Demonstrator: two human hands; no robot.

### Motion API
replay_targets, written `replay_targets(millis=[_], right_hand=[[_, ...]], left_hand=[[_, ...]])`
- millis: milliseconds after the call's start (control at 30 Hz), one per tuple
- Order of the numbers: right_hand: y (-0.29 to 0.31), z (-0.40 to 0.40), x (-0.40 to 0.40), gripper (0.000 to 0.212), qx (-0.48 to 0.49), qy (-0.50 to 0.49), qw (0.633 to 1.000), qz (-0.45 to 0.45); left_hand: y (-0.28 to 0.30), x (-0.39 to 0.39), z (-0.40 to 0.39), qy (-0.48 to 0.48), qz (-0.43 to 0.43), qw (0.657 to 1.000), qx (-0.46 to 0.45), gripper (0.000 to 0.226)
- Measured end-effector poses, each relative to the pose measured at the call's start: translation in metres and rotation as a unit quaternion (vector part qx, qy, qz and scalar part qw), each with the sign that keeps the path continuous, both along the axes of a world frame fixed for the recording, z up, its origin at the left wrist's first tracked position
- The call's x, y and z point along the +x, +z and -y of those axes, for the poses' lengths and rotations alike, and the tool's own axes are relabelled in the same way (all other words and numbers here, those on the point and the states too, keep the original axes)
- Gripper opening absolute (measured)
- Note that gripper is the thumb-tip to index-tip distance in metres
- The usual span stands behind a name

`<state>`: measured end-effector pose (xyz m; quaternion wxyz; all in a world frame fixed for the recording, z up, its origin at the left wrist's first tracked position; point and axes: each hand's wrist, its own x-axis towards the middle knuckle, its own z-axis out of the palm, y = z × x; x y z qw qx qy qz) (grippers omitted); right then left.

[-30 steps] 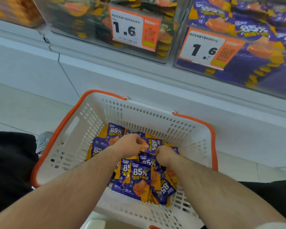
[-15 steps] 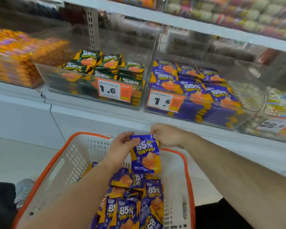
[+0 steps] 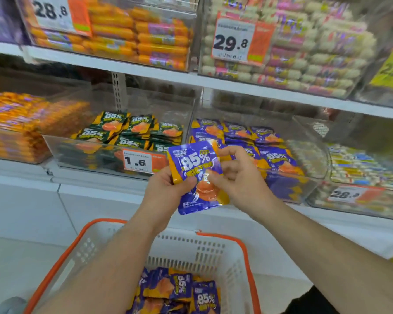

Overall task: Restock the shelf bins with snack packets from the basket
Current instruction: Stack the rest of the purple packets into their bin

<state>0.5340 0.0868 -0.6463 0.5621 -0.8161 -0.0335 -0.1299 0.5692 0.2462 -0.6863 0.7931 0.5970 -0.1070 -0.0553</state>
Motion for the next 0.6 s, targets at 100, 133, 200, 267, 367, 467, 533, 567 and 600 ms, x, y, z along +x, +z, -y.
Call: replay_targets(millis=[100, 133, 200, 267, 367, 467, 533, 567, 600], right_hand=[[0.009, 0.003, 0.006, 0.032, 0.004, -0.087, 0.995, 0.044], [0.015, 0.009, 0.012, 0.032, 0.039, -0.125, 0.991, 0.036], [0.025, 0.026, 0.029, 0.032, 0.131, -0.192, 0.973, 0.014], [0.03, 0.054, 0.049, 0.028, 0.171, -0.257, 0.951, 0.003], [0.033, 0.089, 0.071, 0.028, 0.183, -0.32, 0.929, -0.025], [0.028, 0.104, 0.088, 0.019, 0.105, -0.347, 0.93, -0.059], [0.029, 0.092, 0.09, 0.017, -0.013, -0.341, 0.929, -0.145], [0.026, 0.089, 0.088, 0.023, -0.159, -0.346, 0.907, -0.179], [0.028, 0.084, 0.086, 0.022, -0.184, -0.331, 0.904, -0.2]], left_hand=[[0.023, 0.009, 0.017, 0.011, 0.07, 0.996, 0.047, 0.019], [0.028, 0.012, 0.022, 0.022, 0.12, 0.989, 0.081, 0.014], [0.029, 0.023, 0.028, 0.08, 0.255, 0.932, 0.245, 0.026], [0.024, 0.031, 0.031, 0.117, 0.332, 0.819, 0.453, 0.056], [0.009, 0.037, 0.035, 0.077, 0.354, 0.714, 0.599, 0.076], [-0.014, 0.041, 0.036, 0.093, 0.401, 0.672, 0.616, 0.089], [-0.024, 0.046, 0.035, 0.119, 0.424, 0.66, 0.608, 0.092], [-0.026, 0.047, 0.036, 0.127, 0.425, 0.66, 0.606, 0.092], [-0.026, 0.047, 0.036, 0.133, 0.427, 0.661, 0.603, 0.091]])
